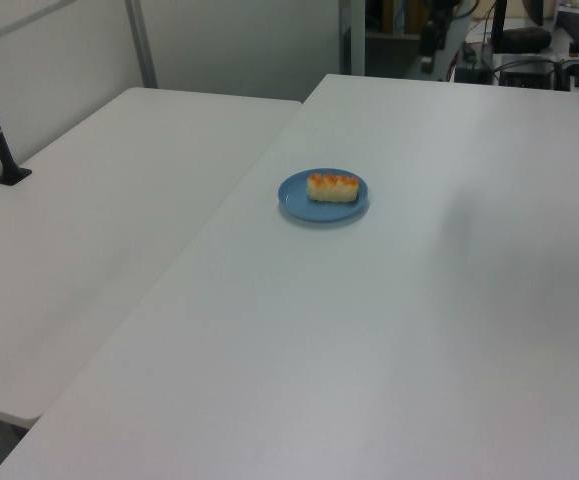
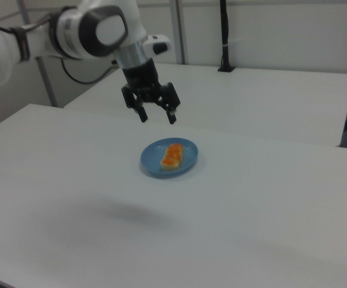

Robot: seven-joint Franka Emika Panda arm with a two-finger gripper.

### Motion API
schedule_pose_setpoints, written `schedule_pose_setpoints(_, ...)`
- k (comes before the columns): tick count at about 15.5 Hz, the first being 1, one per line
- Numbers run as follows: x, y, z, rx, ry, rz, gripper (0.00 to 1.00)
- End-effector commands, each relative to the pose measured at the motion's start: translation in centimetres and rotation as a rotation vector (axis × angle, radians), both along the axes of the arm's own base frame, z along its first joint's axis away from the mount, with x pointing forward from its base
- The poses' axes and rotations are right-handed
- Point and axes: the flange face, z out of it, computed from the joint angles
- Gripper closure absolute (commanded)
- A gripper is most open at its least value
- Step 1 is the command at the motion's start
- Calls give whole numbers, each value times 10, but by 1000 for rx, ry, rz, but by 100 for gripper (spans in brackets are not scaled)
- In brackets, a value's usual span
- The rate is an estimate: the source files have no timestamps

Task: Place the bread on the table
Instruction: 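Move the gripper down toward the bread on the blue plate, then lower the open gripper around the bread and close it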

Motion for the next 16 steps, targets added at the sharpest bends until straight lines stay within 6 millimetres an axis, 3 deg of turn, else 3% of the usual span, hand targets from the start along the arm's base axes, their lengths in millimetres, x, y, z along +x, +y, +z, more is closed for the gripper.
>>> schedule_pose_setpoints(1, 40, 16, -55, -7, -80, -116, 0)
schedule_pose_setpoints(4, 62, 39, -97, -16, -83, -84, 0)
schedule_pose_setpoints(5, 73, 47, -103, -18, -106, -76, 0)
schedule_pose_setpoints(11, 108, 84, -183, 27, -209, -204, 0)
schedule_pose_setpoints(16, 119, 97, -228, 19, -232, -169, 0)
